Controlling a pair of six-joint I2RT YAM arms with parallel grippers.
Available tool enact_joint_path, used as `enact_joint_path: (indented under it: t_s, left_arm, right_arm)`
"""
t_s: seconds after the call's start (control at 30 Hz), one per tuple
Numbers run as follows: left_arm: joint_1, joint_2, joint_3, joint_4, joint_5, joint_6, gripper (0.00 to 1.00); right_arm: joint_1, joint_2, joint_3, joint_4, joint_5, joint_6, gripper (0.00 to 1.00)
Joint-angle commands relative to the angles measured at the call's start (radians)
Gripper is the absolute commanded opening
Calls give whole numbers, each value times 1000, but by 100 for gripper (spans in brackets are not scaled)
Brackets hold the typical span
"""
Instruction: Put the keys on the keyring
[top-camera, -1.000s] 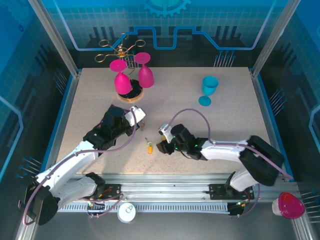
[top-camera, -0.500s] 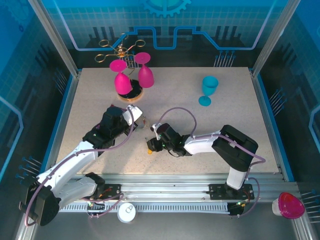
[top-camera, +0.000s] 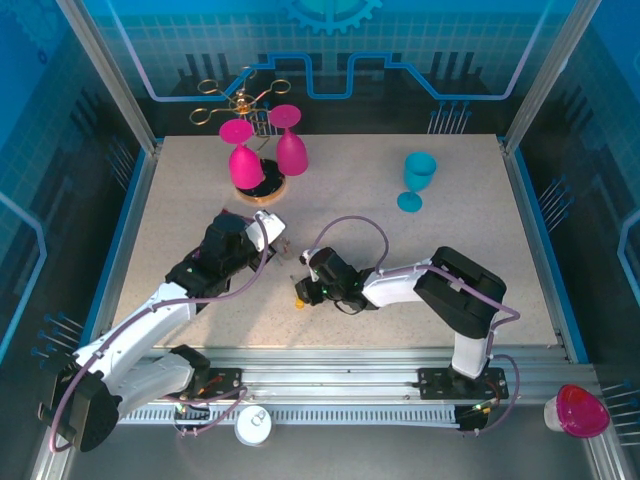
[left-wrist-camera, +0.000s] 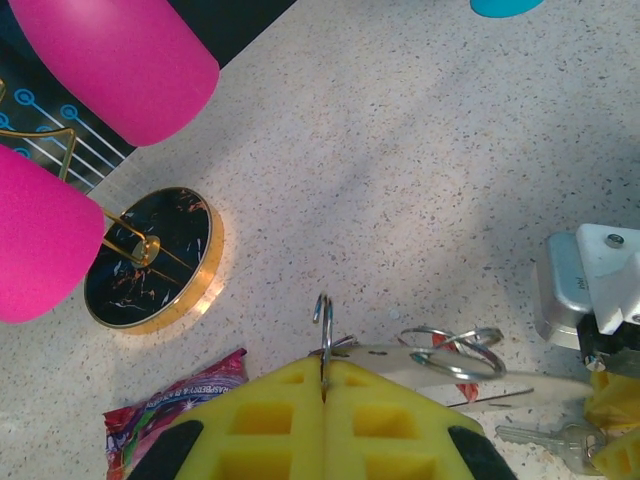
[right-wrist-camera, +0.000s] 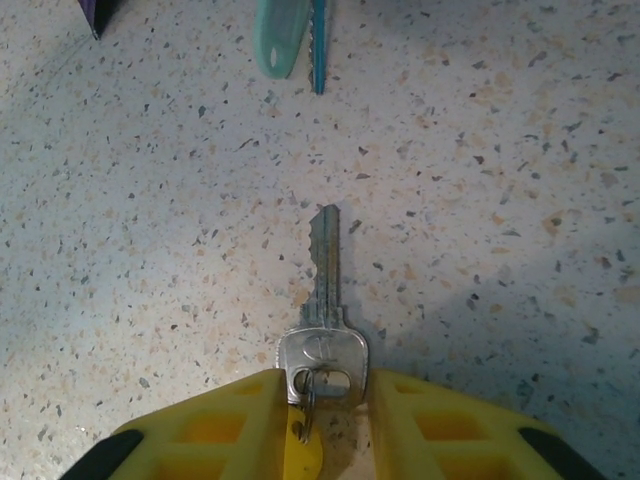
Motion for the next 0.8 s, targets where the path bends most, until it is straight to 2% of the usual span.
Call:
enact_joint_path:
  t_s: [0.0,0.1,0.27,0.53,0.77]
  left_arm:
    - [7,-24,-10,37,20,-12,0]
    - [8,-24,-10,36,19,-9,0]
    - [6,-25,-12,36,14,-6,0]
    - [6,-36,-19,43,52,8,0]
    - [6,-30,-19,27,131,23,0]
  right_arm:
    - [14,25,19,-30,-9,-1,24]
    - [14,29,19,-29,-21,-9,19]
    - [13,12,13,-13,-26,-9,1]
    - [1,-189,-123,76,-25,-86,0]
    - [-53,-297,-193,-130,-62,-106,0]
